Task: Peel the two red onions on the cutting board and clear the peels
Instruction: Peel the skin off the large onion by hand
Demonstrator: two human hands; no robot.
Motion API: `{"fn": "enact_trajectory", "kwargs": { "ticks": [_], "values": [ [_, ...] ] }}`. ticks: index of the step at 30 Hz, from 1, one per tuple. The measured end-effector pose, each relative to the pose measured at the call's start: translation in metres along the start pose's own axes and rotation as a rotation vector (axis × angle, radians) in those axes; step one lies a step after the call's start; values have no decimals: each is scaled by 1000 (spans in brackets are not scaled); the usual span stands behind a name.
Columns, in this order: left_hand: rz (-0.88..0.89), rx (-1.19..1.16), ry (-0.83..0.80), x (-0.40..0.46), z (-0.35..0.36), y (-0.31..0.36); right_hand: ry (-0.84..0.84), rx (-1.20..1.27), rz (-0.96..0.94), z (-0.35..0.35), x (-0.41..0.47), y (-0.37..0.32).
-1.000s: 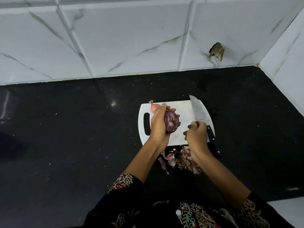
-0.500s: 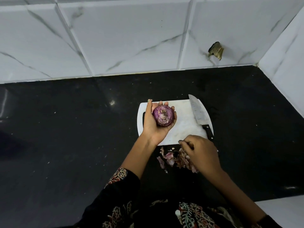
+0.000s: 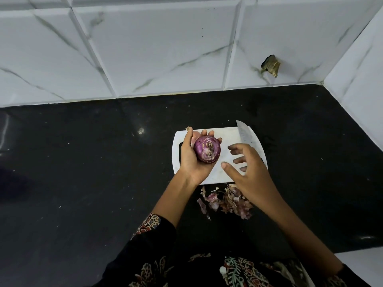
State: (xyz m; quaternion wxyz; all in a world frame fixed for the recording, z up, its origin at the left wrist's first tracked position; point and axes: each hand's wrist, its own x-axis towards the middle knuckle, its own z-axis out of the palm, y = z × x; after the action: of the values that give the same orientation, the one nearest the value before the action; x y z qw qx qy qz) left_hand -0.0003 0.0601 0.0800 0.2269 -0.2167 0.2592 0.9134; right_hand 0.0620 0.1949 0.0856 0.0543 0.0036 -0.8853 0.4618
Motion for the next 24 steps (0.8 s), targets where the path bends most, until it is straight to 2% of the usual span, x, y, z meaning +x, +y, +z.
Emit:
{"fn": "enact_trajectory", "kwargs": {
  "ticks": [3,7,15,20,24],
  "values": [
    [10,29,-13,-1,0,0,56,96,18,6,5,-8],
    [42,74,-9,-1,-1,-1,12,127,-19,15,9,-14],
    [44,65,-51,-9,1,2,38,93,-42,30,12,-12],
    [31,169,-111,-14,4,4,46,28,-93,37,16,-6],
    [43,358,-194,-13,1,19,-17,326,21,29,24,-7]
  ]
}}
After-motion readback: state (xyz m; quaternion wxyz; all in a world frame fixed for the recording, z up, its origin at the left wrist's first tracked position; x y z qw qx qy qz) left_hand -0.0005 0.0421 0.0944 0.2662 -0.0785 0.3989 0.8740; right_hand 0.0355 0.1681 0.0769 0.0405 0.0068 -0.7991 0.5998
